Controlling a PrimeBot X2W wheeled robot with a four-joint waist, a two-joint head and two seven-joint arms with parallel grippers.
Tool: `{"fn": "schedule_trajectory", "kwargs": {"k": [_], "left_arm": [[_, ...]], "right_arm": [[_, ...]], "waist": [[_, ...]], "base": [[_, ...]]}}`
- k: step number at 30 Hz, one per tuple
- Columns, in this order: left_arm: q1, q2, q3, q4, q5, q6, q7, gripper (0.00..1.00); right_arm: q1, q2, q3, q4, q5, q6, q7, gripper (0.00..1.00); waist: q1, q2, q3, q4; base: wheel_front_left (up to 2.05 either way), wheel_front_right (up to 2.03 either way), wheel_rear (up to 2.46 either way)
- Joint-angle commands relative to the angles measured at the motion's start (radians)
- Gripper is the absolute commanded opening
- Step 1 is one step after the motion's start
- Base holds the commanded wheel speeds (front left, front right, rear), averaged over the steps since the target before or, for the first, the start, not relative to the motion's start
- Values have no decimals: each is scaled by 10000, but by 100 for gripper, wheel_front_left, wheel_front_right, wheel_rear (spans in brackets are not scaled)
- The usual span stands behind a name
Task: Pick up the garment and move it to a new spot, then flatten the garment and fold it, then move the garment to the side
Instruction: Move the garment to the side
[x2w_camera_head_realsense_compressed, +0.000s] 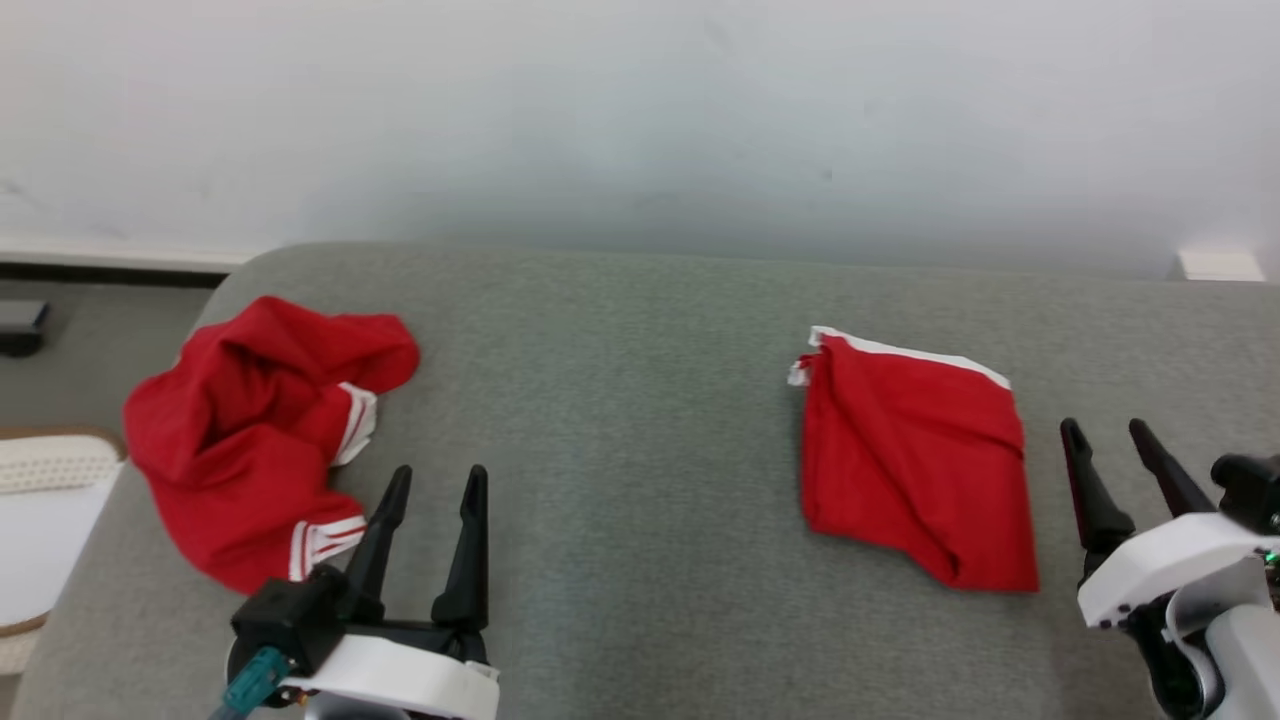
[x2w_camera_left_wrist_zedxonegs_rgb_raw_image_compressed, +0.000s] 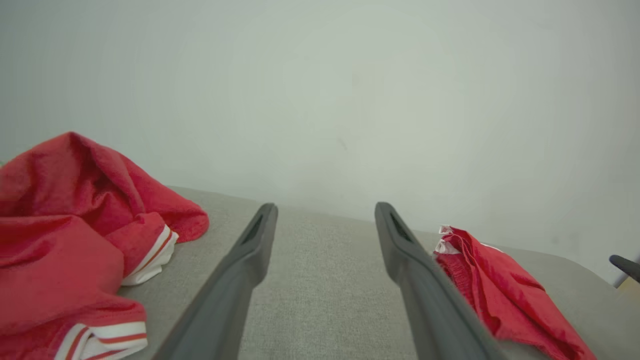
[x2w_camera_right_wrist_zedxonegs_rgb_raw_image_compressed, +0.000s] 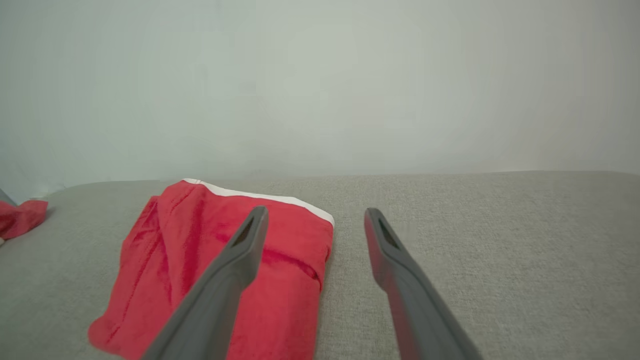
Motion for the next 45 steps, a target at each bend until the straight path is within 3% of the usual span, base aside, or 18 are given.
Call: {"fn": "schedule_trajectory", "kwargs": {"k": [1, 12, 19, 23, 24, 25, 26, 35, 45], "left_arm": [[-8, 37, 22, 11, -79, 24, 0, 100], [-248, 36, -79, 102, -50, -110, -1, 100], [-314, 36, -87, 78, -55, -142, -1, 100], [-334, 38, -89, 63, -101, -78, -1, 100], [-343, 36, -98, 62, -116, -68, -1, 100], [-354, 36, -111, 65, -133, -64, -1, 100], [-365, 36, -109, 72, -134, -59, -1, 100], [-178, 38, -195, 124, -13, -101, -1, 100], [-375, 36, -754, 136, 145, -280, -1, 100]], "right_arm": [[-182, -54, -1, 93, 170, 1, 34, 100], [-1587, -491, 229, 2842, 1155, 1, 1126, 100], [-1790, -299, 472, 4180, 2077, 1, 2863, 100], [-1670, -91, 766, 4295, 2512, 1, 3702, 100], [-1694, -98, 819, 4241, 2599, 3, 3697, 76], [-1744, -145, 835, 4194, 2662, 3, 3618, 28], [-1807, -185, 854, 4146, 2709, 3, 3515, 0], [-2405, -501, 1275, 3739, 2824, 1, 2745, 0], [-2685, -727, 1888, 3540, 2934, 1, 2247, 0]], "waist": [[-1, -1, 115, 304], [-1, -1, 632, 1572], [-1, -1, 778, 1820], [-1, -1, 804, 1764], [-1, -1, 801, 1728], [-1, -1, 795, 1692], [-1, -1, 776, 1643], [-1, -1, 365, 894], [-1, -1, 168, -1022]], "base": [[0, 0, 0], [0, 0, 0], [0, 0, 0], [0, 0, 0], [0, 0, 0], [0, 0, 0], [0, 0, 0], [0, 0, 0], [0, 0, 0]]}}
